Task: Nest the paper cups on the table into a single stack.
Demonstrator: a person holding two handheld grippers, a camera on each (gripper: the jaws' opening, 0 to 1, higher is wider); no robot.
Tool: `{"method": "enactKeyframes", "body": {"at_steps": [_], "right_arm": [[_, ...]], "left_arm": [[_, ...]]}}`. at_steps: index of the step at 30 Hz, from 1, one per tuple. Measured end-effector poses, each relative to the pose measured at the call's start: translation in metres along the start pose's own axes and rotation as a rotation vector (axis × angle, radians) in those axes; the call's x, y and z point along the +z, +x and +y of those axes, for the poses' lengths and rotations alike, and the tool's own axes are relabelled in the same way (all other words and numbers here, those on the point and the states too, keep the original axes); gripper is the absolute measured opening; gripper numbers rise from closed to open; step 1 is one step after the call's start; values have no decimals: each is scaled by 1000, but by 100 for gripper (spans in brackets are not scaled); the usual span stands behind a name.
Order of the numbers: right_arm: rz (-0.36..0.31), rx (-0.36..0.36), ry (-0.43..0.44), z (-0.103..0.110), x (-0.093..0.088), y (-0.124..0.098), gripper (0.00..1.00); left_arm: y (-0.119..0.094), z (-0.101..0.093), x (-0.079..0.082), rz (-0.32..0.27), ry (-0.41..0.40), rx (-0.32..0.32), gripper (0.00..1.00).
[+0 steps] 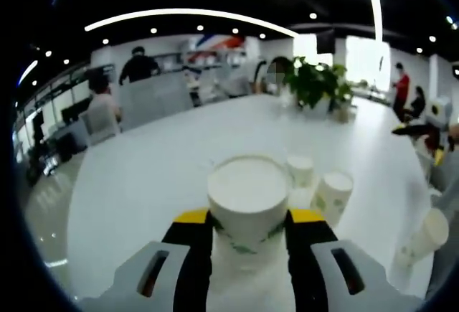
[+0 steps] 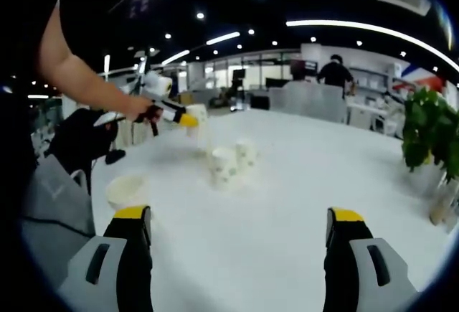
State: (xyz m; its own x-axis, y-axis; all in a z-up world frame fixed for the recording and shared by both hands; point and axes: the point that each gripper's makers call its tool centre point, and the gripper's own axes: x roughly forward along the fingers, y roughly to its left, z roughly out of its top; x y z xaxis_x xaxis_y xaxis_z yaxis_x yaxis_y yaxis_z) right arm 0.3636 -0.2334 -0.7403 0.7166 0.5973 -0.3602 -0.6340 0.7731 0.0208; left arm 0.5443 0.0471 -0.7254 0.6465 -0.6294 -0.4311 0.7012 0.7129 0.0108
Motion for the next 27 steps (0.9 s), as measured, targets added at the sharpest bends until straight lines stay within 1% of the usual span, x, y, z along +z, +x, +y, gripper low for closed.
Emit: {"method": "enactKeyframes", "body": {"at_steps": [4,8,10,11,19,27], "right_arm": [[-4,0,-3,0,3,0,100],[-6,2,-8,0,5,1,100],[-9,4,-10,1,6,1,100],[-8,4,-11,1,6,1,100],[-15,6,-15,2,9,0,100],[-18,8,-22,3,12,-1,100]], "left_arm": [[-3,4,16,-12,10,-7,38],[-5,7,25,-10,10,-19,38],[-5,5,23,9,1,-36,38],[-6,6,23,18,26,-37,38],[-12,11,37,2,37,-32,38],[-15,9,41,1,49,-36,38]]}}
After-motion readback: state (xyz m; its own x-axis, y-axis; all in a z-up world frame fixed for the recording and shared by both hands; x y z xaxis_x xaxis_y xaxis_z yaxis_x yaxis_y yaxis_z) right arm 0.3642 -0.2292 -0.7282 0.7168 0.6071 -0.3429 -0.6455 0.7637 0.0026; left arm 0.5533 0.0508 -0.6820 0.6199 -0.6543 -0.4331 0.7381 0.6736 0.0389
